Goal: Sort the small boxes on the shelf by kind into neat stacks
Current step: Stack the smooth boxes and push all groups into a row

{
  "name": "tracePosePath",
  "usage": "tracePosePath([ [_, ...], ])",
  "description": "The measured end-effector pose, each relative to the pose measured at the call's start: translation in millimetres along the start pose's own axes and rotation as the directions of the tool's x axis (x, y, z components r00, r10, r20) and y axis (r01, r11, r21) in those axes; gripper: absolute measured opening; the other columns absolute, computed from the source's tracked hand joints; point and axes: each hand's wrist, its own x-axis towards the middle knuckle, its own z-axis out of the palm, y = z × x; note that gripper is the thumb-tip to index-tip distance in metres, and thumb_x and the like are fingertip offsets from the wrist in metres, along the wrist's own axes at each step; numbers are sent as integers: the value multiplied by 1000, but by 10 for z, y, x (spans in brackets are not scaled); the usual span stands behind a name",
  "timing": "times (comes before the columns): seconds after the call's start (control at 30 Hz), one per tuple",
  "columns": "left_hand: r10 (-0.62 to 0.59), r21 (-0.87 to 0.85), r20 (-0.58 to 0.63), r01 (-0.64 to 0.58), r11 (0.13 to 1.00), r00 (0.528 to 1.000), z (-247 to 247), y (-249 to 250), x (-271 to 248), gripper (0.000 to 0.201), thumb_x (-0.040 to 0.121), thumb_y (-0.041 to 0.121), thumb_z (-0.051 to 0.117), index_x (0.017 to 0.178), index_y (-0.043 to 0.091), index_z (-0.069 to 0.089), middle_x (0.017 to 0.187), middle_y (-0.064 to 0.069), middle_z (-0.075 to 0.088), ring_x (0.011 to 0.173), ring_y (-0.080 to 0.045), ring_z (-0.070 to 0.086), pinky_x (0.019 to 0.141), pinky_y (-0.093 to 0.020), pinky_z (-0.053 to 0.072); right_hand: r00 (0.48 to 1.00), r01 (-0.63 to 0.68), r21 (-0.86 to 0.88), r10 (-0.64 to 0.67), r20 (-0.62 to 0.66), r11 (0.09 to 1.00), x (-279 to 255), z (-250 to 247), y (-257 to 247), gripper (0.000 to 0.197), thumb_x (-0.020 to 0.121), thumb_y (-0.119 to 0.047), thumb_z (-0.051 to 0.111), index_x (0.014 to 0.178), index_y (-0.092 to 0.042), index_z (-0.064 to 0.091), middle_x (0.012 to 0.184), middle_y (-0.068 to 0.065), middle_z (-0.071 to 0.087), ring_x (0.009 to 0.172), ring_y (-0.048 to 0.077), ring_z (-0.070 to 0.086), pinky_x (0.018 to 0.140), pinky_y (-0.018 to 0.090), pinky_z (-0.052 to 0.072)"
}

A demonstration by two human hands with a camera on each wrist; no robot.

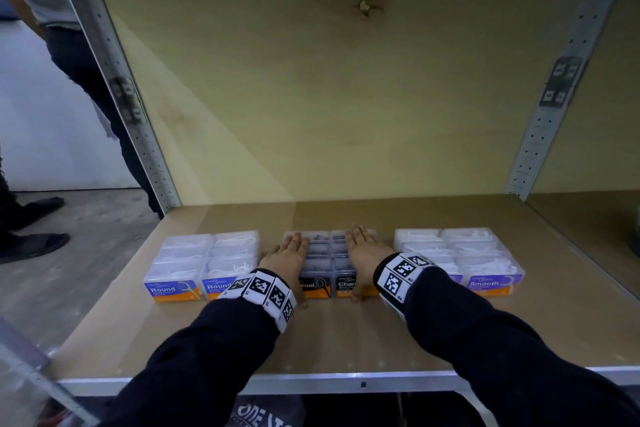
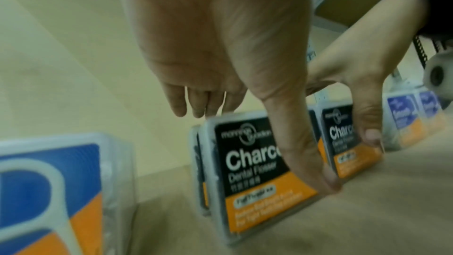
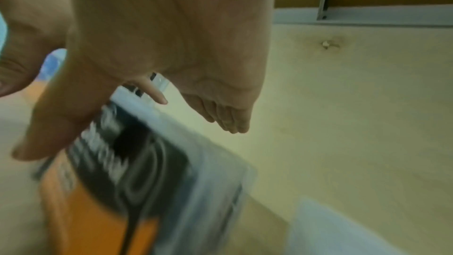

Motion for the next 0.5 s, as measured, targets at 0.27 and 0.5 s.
tracePosePath([
  [0.27,-58,-91,-78,51,995,995,-177,-731,-398,105,74,31,76,152,15,7,161,-4,6,148,-19,18,120,-29,22,945,260,71,-238,-224,963,-77,-338,-651,73,94,-22,51,150,-1,8,159,17,6,148,28,9,121,35,10],
  [0.5,-287,-145,26,287,947,958,-13,-1555,-673,108,74,29,78,152,12,5,162,-6,1,149,-18,13,118,-28,22,950,276,16,-270,-160,961,252,-252,-1428,91,85,-26,65,148,4,6,157,22,8,146,33,11,121,39,12],
])
